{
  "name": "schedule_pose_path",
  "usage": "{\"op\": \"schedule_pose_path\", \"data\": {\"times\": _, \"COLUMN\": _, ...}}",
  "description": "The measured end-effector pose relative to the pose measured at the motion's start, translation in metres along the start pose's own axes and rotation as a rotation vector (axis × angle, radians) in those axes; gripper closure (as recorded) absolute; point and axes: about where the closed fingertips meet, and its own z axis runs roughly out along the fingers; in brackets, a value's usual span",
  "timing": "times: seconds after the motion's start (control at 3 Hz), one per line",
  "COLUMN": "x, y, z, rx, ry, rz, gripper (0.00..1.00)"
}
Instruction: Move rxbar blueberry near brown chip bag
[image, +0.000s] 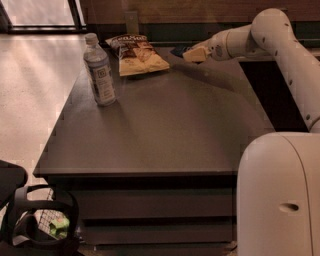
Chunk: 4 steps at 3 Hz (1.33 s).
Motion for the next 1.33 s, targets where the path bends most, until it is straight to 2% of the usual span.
{"op": "schedule_pose_path", "data": {"times": 1.0, "x": 0.0022, "y": 0.0057, "z": 0.0111, "rx": -0.016, "ry": 0.004, "rz": 0.002, "gripper": 0.07}}
{"op": "schedule_pose_path", "data": {"times": 1.33, "x": 0.0027, "y": 0.0069, "z": 0.0134, "rx": -0.019, "ry": 0.005, "rz": 0.003, "gripper": 0.00}}
